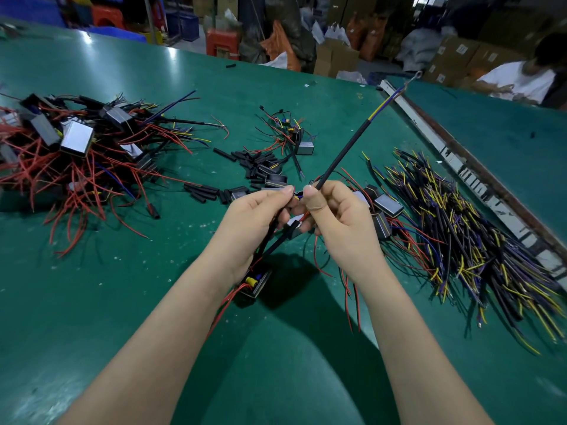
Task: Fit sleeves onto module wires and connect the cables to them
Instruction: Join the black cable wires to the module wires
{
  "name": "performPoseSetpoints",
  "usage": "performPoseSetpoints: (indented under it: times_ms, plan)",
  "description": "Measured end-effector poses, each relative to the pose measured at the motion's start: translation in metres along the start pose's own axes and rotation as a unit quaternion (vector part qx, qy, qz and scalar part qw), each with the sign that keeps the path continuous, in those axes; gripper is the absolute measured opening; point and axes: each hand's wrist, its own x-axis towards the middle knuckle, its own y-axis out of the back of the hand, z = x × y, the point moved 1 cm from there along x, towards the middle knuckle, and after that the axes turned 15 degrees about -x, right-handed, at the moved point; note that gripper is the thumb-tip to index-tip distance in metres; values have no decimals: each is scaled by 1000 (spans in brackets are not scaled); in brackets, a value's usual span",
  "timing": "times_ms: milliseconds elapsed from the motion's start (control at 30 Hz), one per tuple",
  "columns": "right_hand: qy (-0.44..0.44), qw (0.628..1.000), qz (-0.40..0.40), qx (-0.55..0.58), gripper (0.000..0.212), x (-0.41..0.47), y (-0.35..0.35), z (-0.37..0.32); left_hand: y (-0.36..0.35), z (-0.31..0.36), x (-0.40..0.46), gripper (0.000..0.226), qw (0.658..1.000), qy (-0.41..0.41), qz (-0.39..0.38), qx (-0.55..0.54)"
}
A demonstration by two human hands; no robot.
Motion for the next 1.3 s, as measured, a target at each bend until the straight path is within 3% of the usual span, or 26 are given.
performPoseSetpoints:
  times_ms: [100,233,400,600,733,867,1067,1300]
  plan:
    - [2,1000,10,-4,14,0,0,0,0,0,-1,29,999,-30,-14,9]
    - [-12,1000,21,0,17,0,2,0,1,1,-4,30,986,-137,-47,88]
    - [-28,999,20,10,20,1,2,1,5,-2,-6,12,939,-241,-49,239]
    - [-31,999,11,36,22,0,-2,-1,2,-4,-9,20,874,-348,-6,339]
    - [-29,998,7,57,23,-1,-2,-3,-1,-6,-11,19,903,-317,16,289]
    - [-44,996,20,75,23,0,-1,-4,-1,-4,-10,12,931,-272,-9,242]
    - [-52,995,36,82,24,1,2,-1,3,-5,-9,7,928,-268,-41,255]
    - [-40,998,29,27,23,1,1,3,1,-4,-9,8,937,-262,-19,230]
